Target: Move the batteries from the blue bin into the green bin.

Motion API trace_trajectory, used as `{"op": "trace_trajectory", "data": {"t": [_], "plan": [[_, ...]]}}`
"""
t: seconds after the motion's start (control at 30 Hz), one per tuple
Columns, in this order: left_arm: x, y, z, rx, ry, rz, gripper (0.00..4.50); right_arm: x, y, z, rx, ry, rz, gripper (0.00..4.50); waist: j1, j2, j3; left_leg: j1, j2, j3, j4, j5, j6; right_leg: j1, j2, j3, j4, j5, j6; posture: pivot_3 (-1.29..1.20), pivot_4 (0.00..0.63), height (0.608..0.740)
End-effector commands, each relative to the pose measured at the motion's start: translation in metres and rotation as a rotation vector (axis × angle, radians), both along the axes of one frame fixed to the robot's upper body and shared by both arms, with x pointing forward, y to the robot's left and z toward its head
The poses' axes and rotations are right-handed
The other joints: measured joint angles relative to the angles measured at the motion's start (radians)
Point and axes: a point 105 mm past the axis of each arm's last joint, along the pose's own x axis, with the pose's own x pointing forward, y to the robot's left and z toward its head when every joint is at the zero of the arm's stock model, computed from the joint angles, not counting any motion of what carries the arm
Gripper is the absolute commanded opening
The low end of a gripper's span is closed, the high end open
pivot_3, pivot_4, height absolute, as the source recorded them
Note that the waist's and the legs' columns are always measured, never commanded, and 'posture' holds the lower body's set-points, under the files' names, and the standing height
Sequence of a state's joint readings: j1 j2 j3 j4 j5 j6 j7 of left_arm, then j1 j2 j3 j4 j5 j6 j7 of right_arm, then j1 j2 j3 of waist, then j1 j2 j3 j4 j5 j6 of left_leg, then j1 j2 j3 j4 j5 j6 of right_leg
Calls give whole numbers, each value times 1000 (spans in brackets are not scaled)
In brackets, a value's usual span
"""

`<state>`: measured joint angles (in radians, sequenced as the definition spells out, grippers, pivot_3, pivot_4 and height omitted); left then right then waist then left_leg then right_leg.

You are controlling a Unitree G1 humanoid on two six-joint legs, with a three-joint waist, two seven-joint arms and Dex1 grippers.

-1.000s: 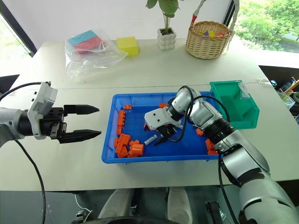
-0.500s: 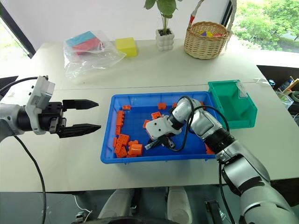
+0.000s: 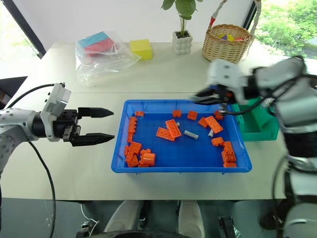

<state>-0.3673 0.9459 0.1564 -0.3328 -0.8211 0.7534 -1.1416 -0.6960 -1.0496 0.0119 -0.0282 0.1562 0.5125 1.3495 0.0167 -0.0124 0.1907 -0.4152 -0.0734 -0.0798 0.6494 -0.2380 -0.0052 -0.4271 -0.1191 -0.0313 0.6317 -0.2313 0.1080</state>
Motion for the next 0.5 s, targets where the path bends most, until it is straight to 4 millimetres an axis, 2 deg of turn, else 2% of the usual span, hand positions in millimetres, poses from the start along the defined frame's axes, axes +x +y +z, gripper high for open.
{"op": "trace_trajectory", "data": {"t": [0.03,0.17,0.27,0.37,0.4,0.5], "plan": [[3,-4,5,-1,-40,-29,4500,0,-49,6,-4,-67,-208,62,-6,0,0,0,0,1,0,0,0,0,0,1,0,0,0,0,150,702],[5,-7,5,-5,-42,-44,4500,-3,-96,-13,-16,-69,-409,62,-20,1,0,1,2,2,0,0,0,-1,0,2,0,0,0,0,150,702],[8,-8,6,-6,-46,-48,4500,-1,-113,-19,5,-81,-514,62,-31,2,0,1,2,2,-1,0,0,-1,0,2,1,0,0,0,150,702],[10,-8,9,-10,-53,-49,4500,-3,-119,-30,7,-61,-551,62,-30,2,0,1,2,2,0,0,0,-1,0,2,1,0,0,0,150,702],[11,-9,9,-11,-54,-49,4500,-4,-121,-33,7,-55,-559,1125,-29,2,0,1,2,1,0,0,0,-1,1,2,1,0,0,0,150,702],[11,-9,10,-13,-57,-51,4500,1,-122,-33,-7,-107,-582,2574,-28,2,0,1,2,1,0,0,0,-1,1,2,1,0,0,0,150,702]]}}
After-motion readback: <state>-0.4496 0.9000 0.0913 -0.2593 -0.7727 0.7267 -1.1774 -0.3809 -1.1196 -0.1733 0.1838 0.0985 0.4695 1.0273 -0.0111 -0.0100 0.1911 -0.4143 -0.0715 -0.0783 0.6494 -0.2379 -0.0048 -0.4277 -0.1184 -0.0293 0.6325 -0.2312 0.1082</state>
